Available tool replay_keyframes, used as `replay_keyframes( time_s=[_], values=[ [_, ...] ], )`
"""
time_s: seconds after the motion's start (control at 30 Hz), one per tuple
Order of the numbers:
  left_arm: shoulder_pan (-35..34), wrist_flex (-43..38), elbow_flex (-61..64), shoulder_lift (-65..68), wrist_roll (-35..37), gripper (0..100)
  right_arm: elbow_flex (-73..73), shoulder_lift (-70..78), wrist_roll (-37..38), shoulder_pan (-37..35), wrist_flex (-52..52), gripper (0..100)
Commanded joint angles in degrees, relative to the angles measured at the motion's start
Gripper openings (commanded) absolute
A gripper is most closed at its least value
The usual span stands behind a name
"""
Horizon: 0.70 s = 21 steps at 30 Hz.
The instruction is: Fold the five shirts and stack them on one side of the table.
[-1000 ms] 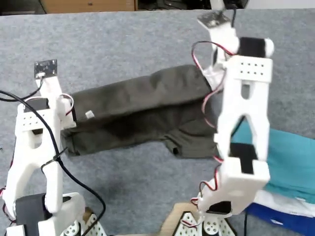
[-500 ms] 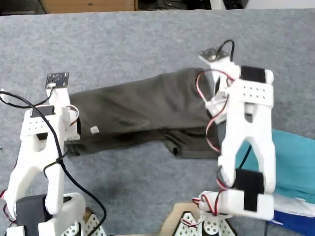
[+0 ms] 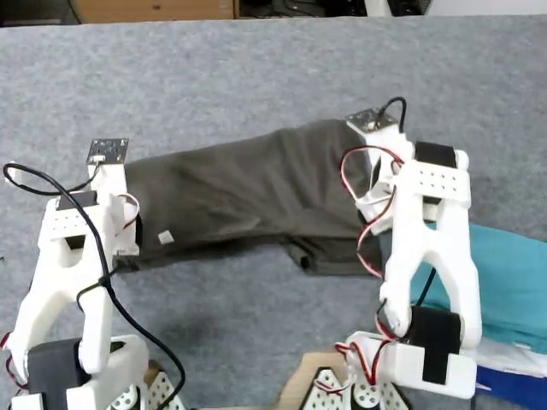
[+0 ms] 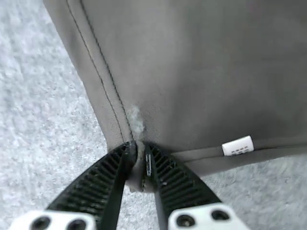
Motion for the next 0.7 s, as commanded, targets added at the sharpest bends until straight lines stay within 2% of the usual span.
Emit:
replay_keyframes(
  time_s=[0.0, 0.17, 0.37, 0.57, 0.67],
  values=[
    [0.44, 0.09, 0.09, -1.8, -0.62, 2, 0.04, -3.12, 0.26, 1.19, -0.35, 0.4],
    [0.18, 0.7, 0.09, -1.8, -0.79, 2, 0.04, -3.12, 3.78, 0.84, 1.76, 0.4],
    [0.53, 0.79, 0.09, -1.8, -0.79, 2, 0.04, -3.12, 3.87, 0.84, 1.67, 2.4],
    [0.44, 0.97, -0.26, -1.8, -0.79, 3, -0.66, -3.12, 4.22, 0.4, 3.78, 29.0],
    [0.35, 4.48, -1.85, -1.8, -0.53, 11, -2.51, -3.12, 4.22, -1.1, 6.33, 34.5]
  ],
)
